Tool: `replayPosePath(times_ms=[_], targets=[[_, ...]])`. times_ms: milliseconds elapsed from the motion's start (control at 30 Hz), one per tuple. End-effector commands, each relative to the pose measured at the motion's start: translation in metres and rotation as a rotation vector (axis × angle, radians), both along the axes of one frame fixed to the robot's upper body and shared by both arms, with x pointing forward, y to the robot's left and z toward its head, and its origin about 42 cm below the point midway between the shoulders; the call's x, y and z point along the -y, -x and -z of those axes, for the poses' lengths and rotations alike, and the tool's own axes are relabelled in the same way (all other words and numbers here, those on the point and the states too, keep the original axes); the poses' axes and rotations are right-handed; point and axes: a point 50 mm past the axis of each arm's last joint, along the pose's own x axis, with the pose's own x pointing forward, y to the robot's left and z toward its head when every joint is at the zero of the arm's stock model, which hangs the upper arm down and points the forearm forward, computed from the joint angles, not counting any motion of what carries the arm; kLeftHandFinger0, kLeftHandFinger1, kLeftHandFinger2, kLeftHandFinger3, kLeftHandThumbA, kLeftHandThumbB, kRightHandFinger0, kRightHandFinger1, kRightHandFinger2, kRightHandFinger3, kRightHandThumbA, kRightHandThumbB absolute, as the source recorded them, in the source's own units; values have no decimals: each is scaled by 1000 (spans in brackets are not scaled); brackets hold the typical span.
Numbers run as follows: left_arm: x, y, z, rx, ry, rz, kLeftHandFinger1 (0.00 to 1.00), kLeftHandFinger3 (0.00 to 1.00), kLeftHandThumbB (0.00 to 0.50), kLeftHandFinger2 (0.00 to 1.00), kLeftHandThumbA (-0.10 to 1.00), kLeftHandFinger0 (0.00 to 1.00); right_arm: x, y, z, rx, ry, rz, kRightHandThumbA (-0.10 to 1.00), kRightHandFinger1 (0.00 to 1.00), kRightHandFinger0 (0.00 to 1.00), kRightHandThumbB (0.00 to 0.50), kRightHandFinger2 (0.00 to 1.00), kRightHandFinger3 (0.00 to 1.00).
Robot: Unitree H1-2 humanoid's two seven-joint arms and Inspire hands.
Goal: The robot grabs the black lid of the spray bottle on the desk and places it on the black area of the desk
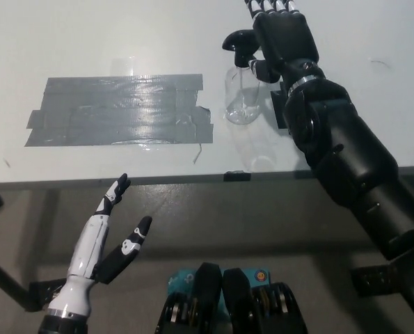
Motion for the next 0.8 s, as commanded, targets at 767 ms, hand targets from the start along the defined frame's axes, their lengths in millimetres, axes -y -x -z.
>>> replayPosePath(times_ms=[767], targets=[[-1,-10,-18,75,-42,39,973,1000,0,984,763,1000,11,-10,-71,-127,167,35,458,1000,1000,500,1000,1000]])
